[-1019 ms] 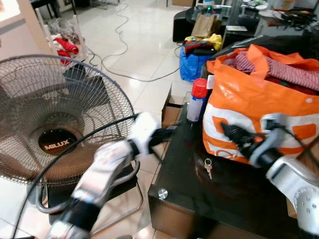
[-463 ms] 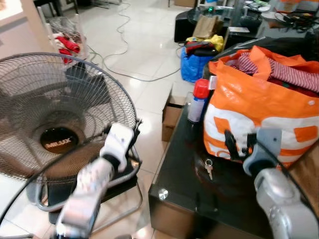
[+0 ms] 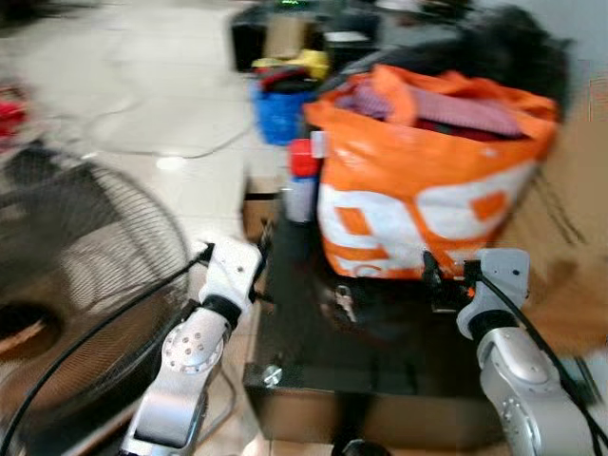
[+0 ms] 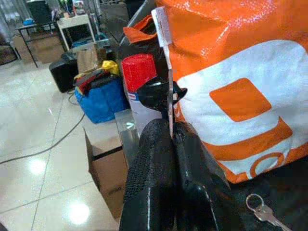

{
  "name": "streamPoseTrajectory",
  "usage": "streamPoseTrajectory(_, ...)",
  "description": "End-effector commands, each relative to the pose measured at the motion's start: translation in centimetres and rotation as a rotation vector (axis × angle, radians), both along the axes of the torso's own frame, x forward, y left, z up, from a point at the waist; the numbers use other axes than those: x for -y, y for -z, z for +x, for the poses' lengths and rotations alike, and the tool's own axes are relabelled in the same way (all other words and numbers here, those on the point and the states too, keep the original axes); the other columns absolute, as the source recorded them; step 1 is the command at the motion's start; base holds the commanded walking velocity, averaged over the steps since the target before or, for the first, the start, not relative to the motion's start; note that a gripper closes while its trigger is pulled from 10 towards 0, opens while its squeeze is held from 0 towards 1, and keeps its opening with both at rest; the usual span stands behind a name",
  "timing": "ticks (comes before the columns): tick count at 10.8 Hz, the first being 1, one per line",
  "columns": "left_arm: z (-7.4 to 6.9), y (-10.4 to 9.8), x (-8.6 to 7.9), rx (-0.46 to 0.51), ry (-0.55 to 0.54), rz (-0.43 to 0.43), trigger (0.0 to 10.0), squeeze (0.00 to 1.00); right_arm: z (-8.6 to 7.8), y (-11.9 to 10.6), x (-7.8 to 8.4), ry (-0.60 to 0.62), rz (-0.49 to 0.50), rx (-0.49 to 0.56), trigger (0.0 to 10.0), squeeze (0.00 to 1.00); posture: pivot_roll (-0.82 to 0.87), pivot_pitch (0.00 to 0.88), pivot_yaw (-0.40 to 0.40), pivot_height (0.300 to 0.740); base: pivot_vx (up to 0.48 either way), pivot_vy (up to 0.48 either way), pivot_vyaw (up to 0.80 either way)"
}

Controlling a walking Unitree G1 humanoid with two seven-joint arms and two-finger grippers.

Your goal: Hang keys on a hook

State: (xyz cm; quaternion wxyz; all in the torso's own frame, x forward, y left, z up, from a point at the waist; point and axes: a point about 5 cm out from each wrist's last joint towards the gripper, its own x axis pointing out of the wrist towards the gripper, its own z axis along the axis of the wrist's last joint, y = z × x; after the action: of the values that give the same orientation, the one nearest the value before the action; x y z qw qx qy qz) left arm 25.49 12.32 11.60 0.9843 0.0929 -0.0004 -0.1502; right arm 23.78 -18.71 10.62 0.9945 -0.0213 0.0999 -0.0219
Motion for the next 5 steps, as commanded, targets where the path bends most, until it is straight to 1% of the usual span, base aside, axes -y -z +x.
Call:
streamPoseTrajectory(1, 0.3, 0.0, -0.9, 0.001, -0.049, 0.012, 10.0, 0.00, 0.1, 0.0, 0.1, 0.012, 0.005, 0.007, 10.0, 1.00, -0.05, 0.000, 0.010, 0.740, 0.000, 0.000, -0.80)
streamPoseTrajectory(2, 0.5, 0.1, -1.9, -0.055, -0.076, -0.015, 10.0, 0.00, 0.2, 0.0, 0.3, 0.022, 0.004, 0.009, 10.0, 1.00, -0.05, 0.000, 0.012, 0.740, 0.000, 0.000, -0.80)
streamPoseTrajectory(3, 0.4, 0.2, -2.2, -0.064, -0.030, 0.001, 10.0, 0.00, 0.3, 0.0, 0.4, 0.035, 0.001, 0.010, 10.0, 1.00, -0.04, 0.000, 0.012, 0.740, 0.000, 0.000, -0.80)
streamPoseTrajectory(4, 0.4, 0.3, -2.2, -0.066, -0.020, 0.014, 10.0, 0.00, 0.3, 0.1, 0.4, 0.030, 0.014, 0.000, 10.0, 1.00, -0.04, 0.000, 0.014, 0.740, 0.000, 0.000, 0.00)
streamPoseTrajectory(5, 0.4, 0.2, -2.2, -0.066, -0.013, 0.025, 10.0, 0.00, 0.3, 0.2, 0.0, -0.022, 0.044, -0.022, 10.0, 1.00, -0.04, 0.000, 0.014, 0.740, 0.000, 0.000, 0.00)
